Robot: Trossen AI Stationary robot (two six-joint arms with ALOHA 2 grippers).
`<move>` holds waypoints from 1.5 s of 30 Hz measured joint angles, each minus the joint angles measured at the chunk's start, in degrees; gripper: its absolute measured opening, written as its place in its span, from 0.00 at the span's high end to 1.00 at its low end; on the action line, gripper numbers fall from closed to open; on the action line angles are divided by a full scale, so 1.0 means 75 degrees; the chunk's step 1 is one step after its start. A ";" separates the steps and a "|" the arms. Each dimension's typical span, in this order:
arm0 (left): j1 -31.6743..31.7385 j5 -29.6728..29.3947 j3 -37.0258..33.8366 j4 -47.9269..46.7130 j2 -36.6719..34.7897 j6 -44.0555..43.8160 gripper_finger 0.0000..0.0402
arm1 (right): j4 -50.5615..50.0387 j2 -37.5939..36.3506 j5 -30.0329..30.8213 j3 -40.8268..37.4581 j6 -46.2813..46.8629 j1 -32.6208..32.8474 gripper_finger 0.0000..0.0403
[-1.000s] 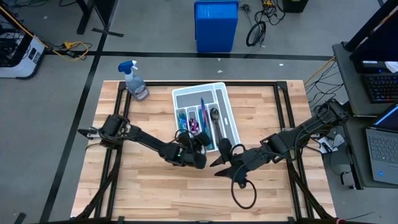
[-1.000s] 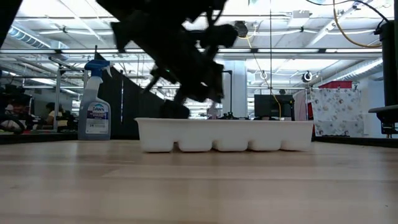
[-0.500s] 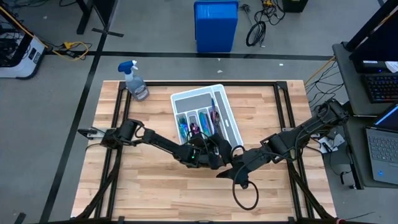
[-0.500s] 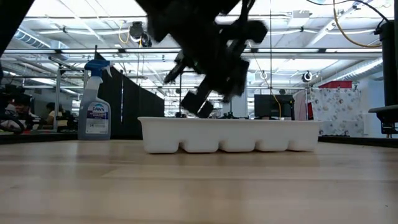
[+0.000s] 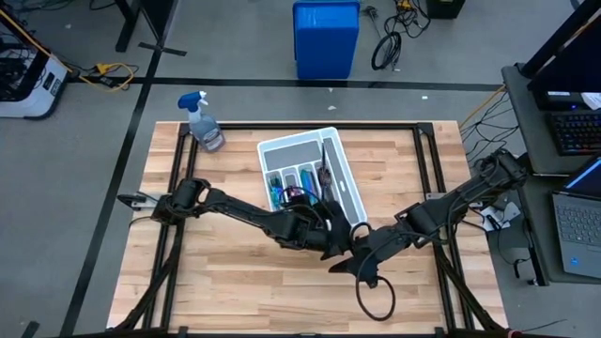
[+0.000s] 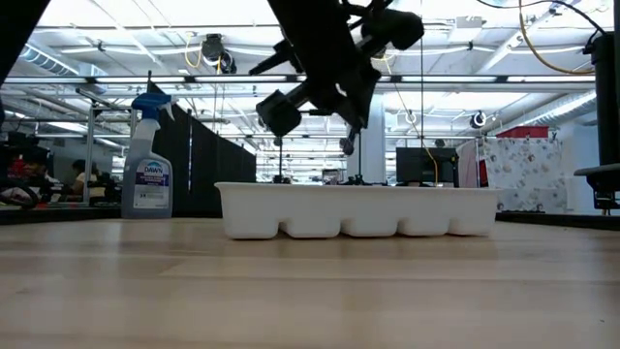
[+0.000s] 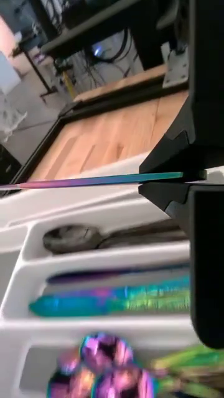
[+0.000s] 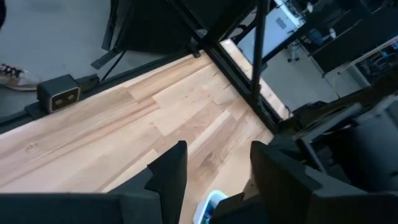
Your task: Sort silverware
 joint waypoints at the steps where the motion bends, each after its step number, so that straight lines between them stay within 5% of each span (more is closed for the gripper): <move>1: -0.0019 0.0056 0.0009 -0.0157 0.0002 -0.0162 1.00 | -0.0022 0.0009 -0.0026 -0.0006 0.0044 0.0000 0.60; 13: -0.0084 0.1805 0.0024 -0.1483 0.0042 -0.1026 1.00 | -0.0252 0.0020 0.0089 -0.0017 0.0168 0.0055 0.61; 27: -0.0067 0.2028 0.0004 -0.2005 0.0089 -0.1435 0.99 | -0.0242 0.0002 0.0202 -0.0012 0.0133 0.0003 0.61; 40: -0.0034 0.1067 0.0004 -0.1243 0.0086 -0.0745 0.56 | -0.0246 0.0002 0.0137 -0.0003 0.0177 0.0006 0.61; 45: -0.0038 0.0991 -0.0001 -0.1234 0.0023 0.0643 0.47 | -0.0328 0.0002 0.0152 0.0011 0.0244 0.0006 0.61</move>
